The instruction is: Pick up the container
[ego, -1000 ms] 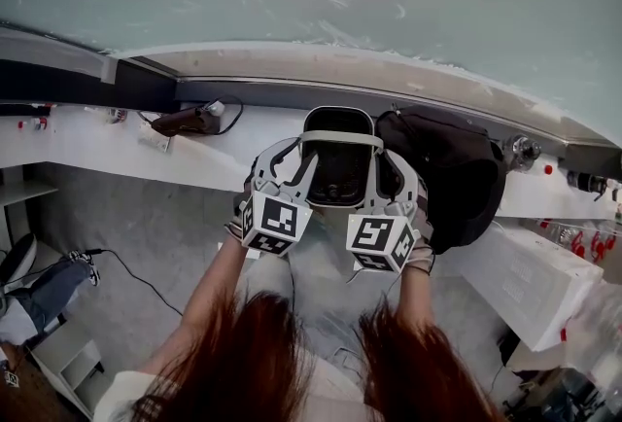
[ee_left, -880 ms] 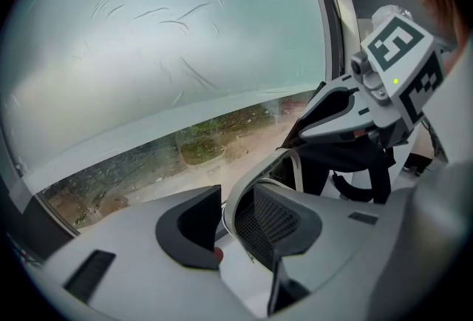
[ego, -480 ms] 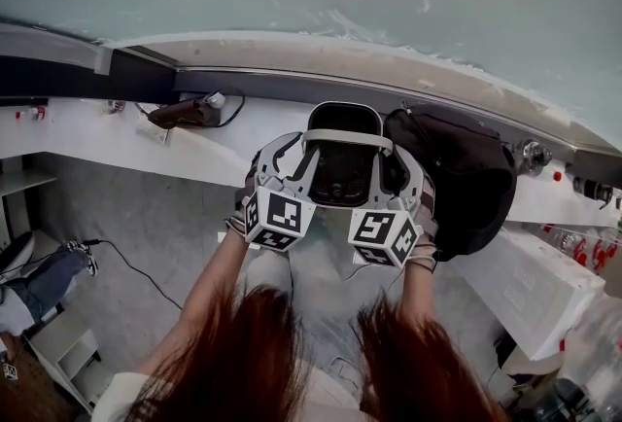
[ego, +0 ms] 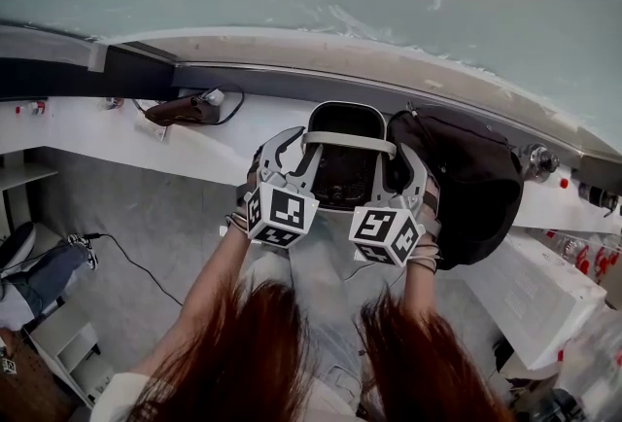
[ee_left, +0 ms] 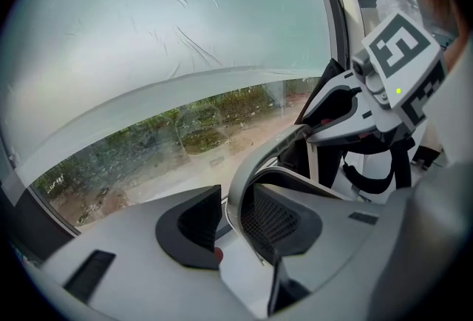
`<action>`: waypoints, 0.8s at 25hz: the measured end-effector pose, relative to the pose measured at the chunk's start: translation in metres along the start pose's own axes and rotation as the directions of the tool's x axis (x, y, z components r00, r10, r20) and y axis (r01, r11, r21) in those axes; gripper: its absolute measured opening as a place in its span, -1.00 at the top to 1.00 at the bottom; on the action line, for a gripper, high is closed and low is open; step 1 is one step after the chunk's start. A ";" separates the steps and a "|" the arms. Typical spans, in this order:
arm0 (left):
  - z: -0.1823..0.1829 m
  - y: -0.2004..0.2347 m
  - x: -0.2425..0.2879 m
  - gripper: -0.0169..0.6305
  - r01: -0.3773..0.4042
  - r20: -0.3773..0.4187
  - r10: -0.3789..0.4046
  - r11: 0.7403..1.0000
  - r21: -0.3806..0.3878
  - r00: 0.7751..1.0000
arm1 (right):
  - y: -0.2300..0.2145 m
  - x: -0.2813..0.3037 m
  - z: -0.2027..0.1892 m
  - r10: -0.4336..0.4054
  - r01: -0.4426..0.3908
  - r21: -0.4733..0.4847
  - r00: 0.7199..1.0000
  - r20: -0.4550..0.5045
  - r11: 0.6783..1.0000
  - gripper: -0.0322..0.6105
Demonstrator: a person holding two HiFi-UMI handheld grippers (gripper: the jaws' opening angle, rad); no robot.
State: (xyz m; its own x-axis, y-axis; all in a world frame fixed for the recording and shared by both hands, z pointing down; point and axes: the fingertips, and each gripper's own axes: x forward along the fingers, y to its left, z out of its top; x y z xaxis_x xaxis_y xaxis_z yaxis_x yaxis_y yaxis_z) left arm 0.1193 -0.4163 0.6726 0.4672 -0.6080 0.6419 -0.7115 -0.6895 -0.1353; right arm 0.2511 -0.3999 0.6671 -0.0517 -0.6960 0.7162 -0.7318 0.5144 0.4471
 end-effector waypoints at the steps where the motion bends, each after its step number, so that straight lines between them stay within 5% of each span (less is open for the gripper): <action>1: 0.000 -0.001 0.002 0.55 0.002 -0.002 -0.002 1.000 0.002 1.000 | 0.001 0.001 0.001 0.003 -0.003 0.002 1.000 -0.001 1.000 0.51; 15: -0.010 0.004 0.023 0.56 -0.019 -0.009 0.019 0.999 0.034 1.000 | 0.003 0.023 -0.007 -0.016 0.016 0.004 1.000 -0.011 1.000 0.51; 20: -0.006 0.007 0.023 0.72 -0.055 0.020 0.054 0.998 0.039 0.998 | -0.001 0.024 -0.004 -0.037 0.037 0.021 0.999 -0.026 0.999 0.58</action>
State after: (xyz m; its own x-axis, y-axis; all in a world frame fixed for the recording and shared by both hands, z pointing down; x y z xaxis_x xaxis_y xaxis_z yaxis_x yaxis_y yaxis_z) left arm 0.1217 -0.4331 0.6908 0.4383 -0.6523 0.6183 -0.7151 -0.6699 -0.1998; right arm 0.2531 -0.4152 0.6859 -0.0073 -0.7012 0.7129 -0.7472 0.4776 0.4621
